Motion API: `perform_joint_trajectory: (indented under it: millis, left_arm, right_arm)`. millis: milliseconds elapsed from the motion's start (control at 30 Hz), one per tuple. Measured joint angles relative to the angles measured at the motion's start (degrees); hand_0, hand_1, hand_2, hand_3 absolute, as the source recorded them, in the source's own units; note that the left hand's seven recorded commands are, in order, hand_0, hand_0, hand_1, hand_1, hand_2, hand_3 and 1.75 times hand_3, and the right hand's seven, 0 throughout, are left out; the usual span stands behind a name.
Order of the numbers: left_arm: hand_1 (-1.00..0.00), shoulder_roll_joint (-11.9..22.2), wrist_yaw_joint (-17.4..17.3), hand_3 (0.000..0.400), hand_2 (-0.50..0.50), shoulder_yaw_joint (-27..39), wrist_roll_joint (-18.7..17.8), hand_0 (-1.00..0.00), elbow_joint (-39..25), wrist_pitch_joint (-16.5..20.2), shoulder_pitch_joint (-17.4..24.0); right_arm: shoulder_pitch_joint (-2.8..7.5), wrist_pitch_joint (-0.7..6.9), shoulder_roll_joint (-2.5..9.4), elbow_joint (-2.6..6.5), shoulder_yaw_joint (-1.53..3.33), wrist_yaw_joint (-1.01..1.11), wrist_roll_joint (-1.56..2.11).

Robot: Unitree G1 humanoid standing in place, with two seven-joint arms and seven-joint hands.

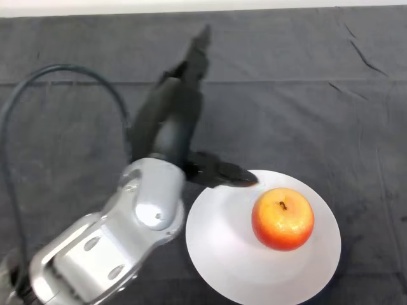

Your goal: Move the apple to the plate

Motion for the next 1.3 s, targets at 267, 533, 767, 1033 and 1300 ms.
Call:
perform_joint_trajectory:
  millis: [267, 533, 767, 1033, 1300]
  left_arm:
    - [0.0, 2.8, 2.1, 0.0, 0.0, 12.5, 2.4, 0.0, -4.1, -4.7, 9.9]
    - [0.0, 3.0, 4.2, 0.0, 0.0, 20.9, 4.7, 0.0, -4.2, -8.3, 16.9]
    - [0.0, 3.0, 4.3, 0.0, 0.0, 29.4, 6.2, 0.0, -5.8, -10.3, 23.1]
    - [0.0, 2.8, 4.0, 0.0, 0.0, 39.1, 6.3, 0.0, -6.4, -15.2, 29.2]
    - [0.0, 1.6, 2.0, 0.0, 0.0, 49.1, 6.2, 0.0, -6.4, -18.4, 35.6]
  right_arm:
    - [0.01, 0.0, 0.01, 0.0, 0.01, 0.0, 0.0]
    - [0.01, 0.0, 0.0, 0.0, 0.01, 0.0, 0.0]
    - [0.01, 0.0, 0.01, 0.0, 0.0, 0.01, 0.0]
    - [0.01, 0.0, 0.01, 0.0, 0.0, 0.01, 0.0]
    - [0.01, 0.0, 0.01, 0.0, 0.03, 0.01, 0.0]
